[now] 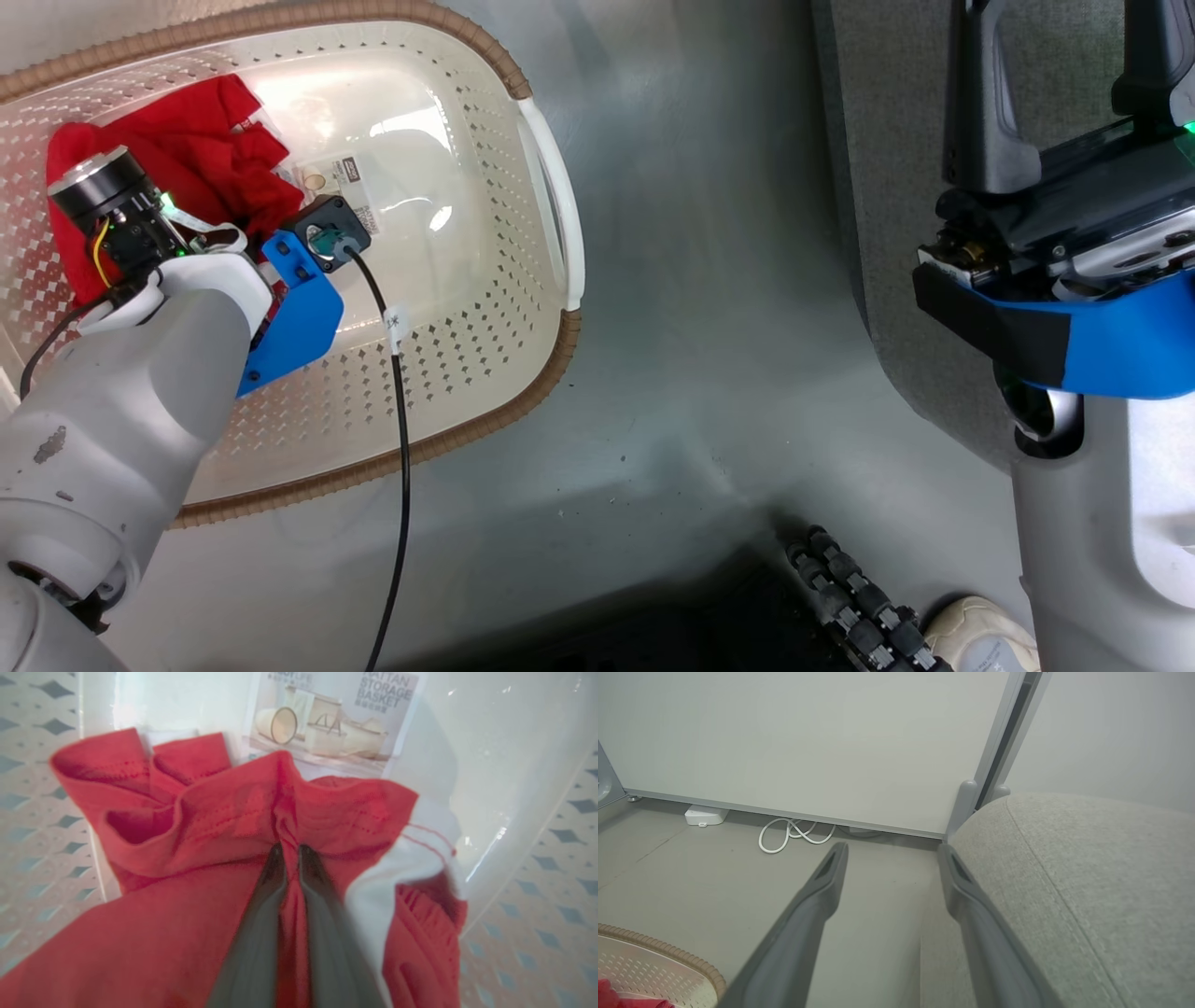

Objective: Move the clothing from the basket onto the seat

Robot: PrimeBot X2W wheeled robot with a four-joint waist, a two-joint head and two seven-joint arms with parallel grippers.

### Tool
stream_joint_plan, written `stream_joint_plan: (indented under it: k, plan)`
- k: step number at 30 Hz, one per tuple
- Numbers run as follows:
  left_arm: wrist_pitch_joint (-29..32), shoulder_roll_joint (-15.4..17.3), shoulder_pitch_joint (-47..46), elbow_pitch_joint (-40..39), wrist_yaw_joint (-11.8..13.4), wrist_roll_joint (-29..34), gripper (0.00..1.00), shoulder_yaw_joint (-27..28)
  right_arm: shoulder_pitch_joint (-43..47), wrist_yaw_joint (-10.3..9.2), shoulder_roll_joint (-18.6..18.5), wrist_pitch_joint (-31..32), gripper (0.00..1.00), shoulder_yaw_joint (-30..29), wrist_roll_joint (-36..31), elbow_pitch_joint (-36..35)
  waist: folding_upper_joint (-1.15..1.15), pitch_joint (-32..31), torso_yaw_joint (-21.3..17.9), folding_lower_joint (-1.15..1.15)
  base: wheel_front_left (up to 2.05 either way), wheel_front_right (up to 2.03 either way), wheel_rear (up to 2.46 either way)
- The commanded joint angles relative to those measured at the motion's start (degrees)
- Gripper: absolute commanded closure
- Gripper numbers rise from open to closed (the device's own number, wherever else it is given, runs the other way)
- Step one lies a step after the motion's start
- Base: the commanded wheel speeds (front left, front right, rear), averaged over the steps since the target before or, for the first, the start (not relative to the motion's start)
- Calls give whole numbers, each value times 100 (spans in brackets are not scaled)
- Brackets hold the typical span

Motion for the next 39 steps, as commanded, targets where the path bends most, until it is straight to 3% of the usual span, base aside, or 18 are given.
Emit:
stream_joint_plan:
  k: [1, 19, 39]
  plan:
    - [42, 3, -22, 30, 14, -24, 100, -21, 0, 1, 11, -20, 0, -4, 1, 16, 0, -21, 12, 0, 0, 0, 0]
    - [-453, -623, 324, -233, 13, -326, 100, -20, 159, 1, -41, -20, 0, -151, -114, 146, 0, -797, 392, 0, 0, 0, 0]
    - [-2004, -1223, 896, -458, 13, -1000, 100, -19, 764, 1, -327, -20, 0, -332, -135, 566, 0, -2497, 1012, 0, 0, 0, 0]
